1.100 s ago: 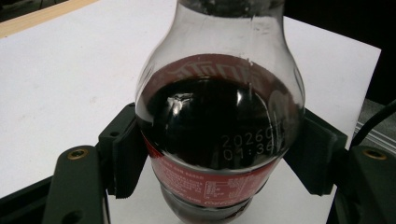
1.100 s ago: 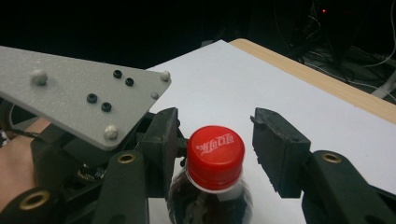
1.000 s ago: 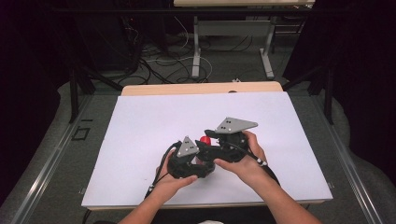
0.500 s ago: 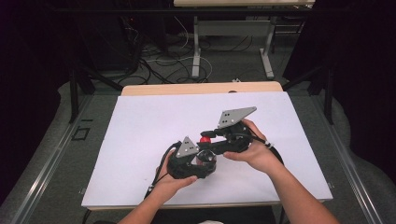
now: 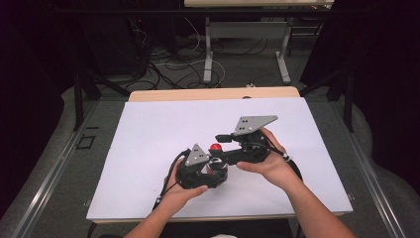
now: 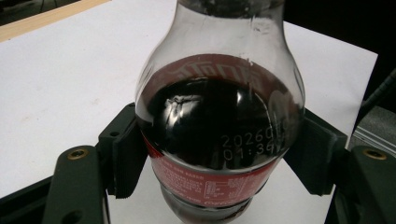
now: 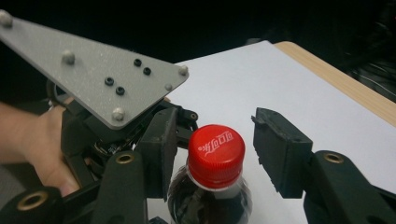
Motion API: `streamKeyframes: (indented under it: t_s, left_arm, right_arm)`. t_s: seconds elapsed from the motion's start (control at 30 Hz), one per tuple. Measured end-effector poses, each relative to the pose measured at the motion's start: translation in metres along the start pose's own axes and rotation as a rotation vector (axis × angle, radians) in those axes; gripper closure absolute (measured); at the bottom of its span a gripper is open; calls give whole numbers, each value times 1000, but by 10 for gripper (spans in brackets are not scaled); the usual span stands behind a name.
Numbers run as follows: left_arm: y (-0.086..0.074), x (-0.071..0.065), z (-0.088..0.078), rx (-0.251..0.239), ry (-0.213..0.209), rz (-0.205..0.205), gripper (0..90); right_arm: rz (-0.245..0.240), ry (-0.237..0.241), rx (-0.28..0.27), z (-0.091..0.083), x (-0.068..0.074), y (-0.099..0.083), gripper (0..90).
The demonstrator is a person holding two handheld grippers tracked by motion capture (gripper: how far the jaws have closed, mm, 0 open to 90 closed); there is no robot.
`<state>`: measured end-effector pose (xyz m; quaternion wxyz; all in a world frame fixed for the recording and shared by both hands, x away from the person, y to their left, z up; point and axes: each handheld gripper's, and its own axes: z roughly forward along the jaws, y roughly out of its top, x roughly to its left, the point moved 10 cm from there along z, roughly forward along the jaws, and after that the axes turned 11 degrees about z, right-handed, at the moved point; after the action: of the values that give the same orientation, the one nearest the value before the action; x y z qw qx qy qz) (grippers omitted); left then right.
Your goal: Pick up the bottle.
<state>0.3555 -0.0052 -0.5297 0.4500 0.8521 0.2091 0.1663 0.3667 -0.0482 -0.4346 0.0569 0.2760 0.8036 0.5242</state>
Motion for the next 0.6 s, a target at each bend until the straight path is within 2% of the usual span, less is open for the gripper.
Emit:
streamKeyframes:
  t_s: [0.03, 0.07, 0.1, 0.13, 0.2, 0.3, 0.37, 0.4, 0.6]
  left_arm:
    - [0, 0, 0, 0, 0, 0, 301]
    - [0, 1, 1, -6, 10, -9, 301]
    - [0, 1, 1, -6, 10, -9, 301]
    - [0, 1, 1, -6, 13, -8, 301]
    - [1, 1, 1, -9, 14, -16, 301]
    - [1, 1, 1, -8, 16, -14, 301]
    - [0, 0, 1, 2, 18, -10, 301]
    - [0, 0, 1, 2, 18, -10, 301]
    - [0, -1, 1, 5, 15, -3, 302]
  right_arm:
    - [-5, -32, -8, -2, 0, 0, 477]
    - [9, -69, -9, -4, -1, 0, 476]
    - [9, -69, -9, -4, -1, 0, 476]
    - [33, -99, -11, -5, 0, -1, 465]
    - [51, -162, -29, -7, 4, -2, 458]
    - [94, -210, -27, -6, 6, -6, 486]
    - [130, -217, -21, -3, 6, -8, 516]
    - [132, -216, -15, -1, 7, -9, 516]
    - [103, -234, -20, 4, 7, -11, 541]
